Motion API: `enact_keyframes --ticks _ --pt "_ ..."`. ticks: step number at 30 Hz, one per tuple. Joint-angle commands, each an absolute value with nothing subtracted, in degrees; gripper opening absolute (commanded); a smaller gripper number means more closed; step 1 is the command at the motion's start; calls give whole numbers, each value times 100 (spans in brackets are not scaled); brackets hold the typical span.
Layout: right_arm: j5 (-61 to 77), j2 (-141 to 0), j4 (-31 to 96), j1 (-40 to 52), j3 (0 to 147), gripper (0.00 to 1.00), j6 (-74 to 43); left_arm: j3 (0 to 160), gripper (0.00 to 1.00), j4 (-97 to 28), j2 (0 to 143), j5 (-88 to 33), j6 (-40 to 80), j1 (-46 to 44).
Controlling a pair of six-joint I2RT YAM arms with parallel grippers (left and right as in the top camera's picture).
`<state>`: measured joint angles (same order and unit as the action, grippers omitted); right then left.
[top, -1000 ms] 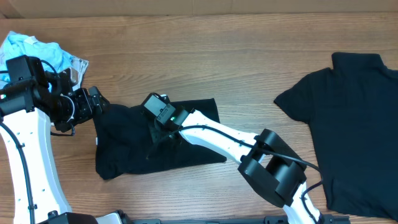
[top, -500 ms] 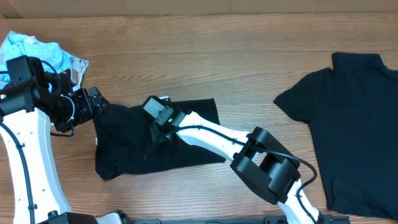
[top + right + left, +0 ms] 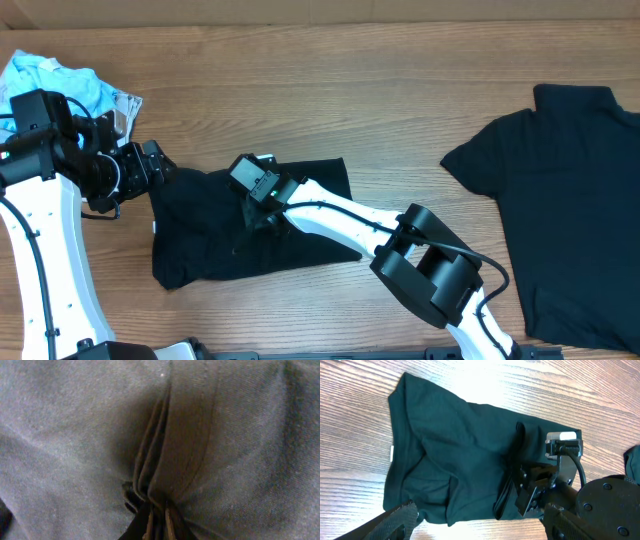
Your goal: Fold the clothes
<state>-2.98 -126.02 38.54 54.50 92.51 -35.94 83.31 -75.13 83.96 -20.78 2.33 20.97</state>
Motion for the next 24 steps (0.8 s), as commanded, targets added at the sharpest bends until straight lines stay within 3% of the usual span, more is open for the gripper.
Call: enact_keyframes --ticks 1,13,24 --pt "-255 -12654 4016 5472 9380 4 -3476 8455 84 -7516 8385 -2040 54 2032" --pt "-473 -12239 5052 5260 9727 4 -3369 8455 84 -7496 8385 -2040 36 2032" --pt "-443 -11786 5249 5164 9727 4 -2696 8453 86 -7456 8390 -2040 36 2032"
